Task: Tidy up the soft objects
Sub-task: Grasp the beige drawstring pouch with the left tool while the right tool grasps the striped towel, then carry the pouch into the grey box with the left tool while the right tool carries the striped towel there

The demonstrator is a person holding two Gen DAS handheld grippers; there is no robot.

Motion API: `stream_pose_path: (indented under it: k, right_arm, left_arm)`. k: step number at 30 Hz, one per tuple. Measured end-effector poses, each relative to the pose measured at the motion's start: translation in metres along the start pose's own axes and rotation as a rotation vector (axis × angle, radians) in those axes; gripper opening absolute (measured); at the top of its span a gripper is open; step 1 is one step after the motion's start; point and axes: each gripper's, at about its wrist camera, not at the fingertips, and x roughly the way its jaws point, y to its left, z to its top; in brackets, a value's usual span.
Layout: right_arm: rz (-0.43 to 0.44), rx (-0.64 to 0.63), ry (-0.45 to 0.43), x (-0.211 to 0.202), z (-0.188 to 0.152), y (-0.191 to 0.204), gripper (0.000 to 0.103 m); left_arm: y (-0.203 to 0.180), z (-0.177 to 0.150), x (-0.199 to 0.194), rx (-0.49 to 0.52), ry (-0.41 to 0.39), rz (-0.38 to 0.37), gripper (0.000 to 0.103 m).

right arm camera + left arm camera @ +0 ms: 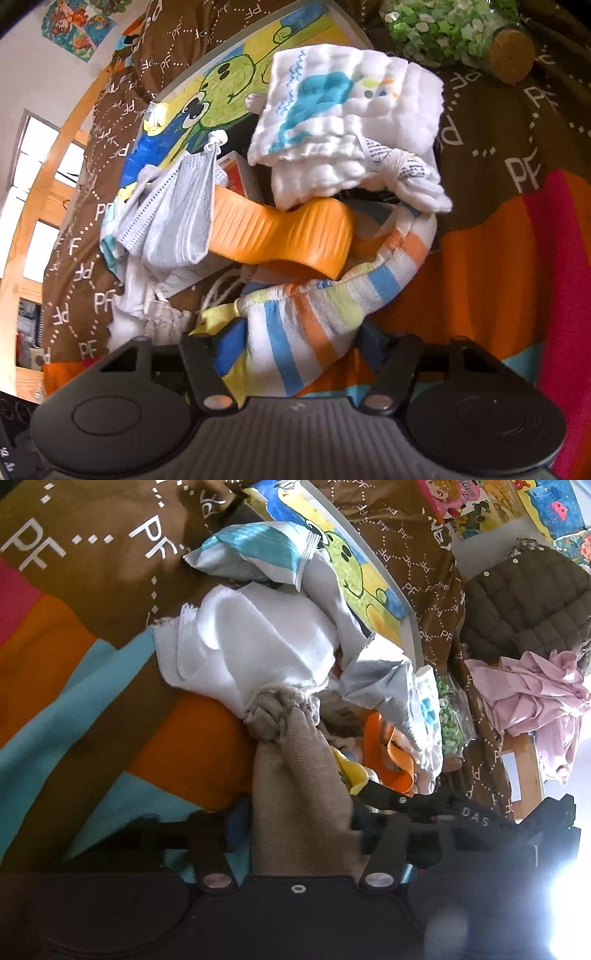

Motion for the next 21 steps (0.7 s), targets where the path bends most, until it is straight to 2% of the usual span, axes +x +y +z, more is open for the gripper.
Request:
stream_pose_path:
  k: [4, 6, 9, 15, 21]
  right_arm:
    - [-0.021, -0.025, -0.017, -0.004, -0.003, 0.001, 0.043]
    - [-0.034, -0.041, -0.032, -0.007, -0.005, 0.002, 0.03]
    - [-0.01, -0.054, -0.048, -0.015, -0.01, 0.003, 0.02]
    - [0.022, -0.16, -0.089, -0.037, -0.025, 0.019, 0.017]
    - [0.086, -0.279, -0.164, -0.056, -0.04, 0.037, 0.017]
  left_arm:
    - [0.0, -0.002, -0.005, 0.009, -0.011, 0.002, 0.033]
    - [-0.001, -0.005, -0.008, 0.022, -0.017, -0.002, 0.026]
    - [-0.005, -0.01, -0.014, 0.054, -0.027, 0.0, 0.02]
    - [-0.011, -0.025, -0.036, 0.123, -0.08, 0.022, 0.018]
    - [-0.013, -0.038, -0.067, 0.141, -0.163, -0.02, 0.018]
